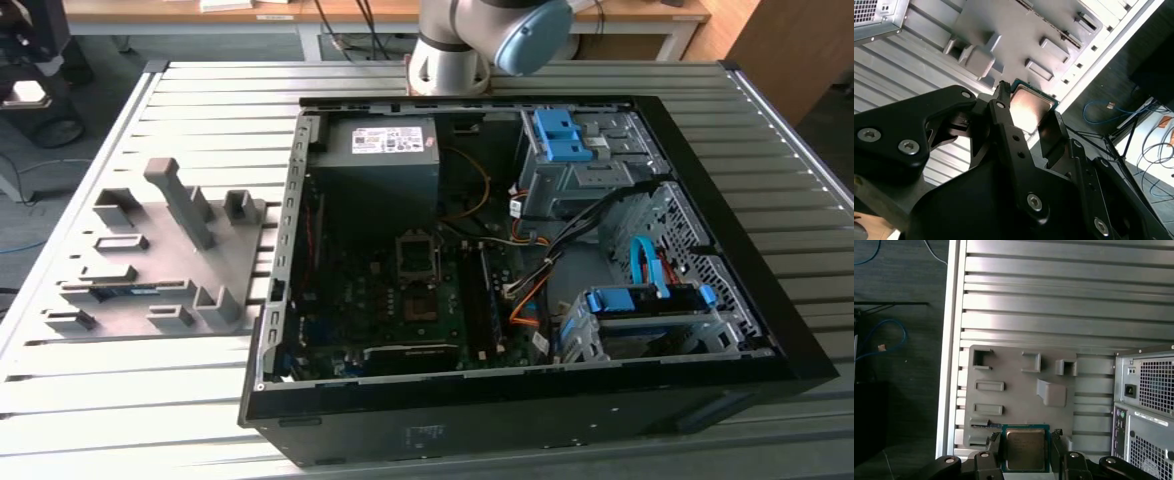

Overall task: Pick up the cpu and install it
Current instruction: 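Pick up the cpu and move it towards the insertion slot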

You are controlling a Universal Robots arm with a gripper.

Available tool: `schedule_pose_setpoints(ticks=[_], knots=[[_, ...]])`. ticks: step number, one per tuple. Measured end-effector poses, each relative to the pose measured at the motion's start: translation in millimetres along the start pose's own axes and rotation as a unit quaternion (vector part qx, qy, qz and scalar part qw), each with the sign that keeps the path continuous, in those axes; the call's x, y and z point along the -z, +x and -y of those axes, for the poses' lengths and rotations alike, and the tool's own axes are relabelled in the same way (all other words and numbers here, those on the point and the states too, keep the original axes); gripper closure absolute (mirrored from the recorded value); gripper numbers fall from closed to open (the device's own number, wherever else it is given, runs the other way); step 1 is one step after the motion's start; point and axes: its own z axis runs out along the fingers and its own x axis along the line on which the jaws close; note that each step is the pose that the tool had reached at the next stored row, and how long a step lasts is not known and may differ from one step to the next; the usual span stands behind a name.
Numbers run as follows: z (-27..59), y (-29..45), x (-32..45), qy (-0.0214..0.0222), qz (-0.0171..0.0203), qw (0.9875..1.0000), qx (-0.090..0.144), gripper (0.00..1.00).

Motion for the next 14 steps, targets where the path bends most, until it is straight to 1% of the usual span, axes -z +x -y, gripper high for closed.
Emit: schedule_pose_setpoints(ticks=[10,14], knots=[[0.8,-22.6,-0.2,0.0000,0.0000,1.0000,0.000,0.53],[1.1,-30.0,-0.2,0.0000,-0.0001,1.0000,0.000,0.53]])
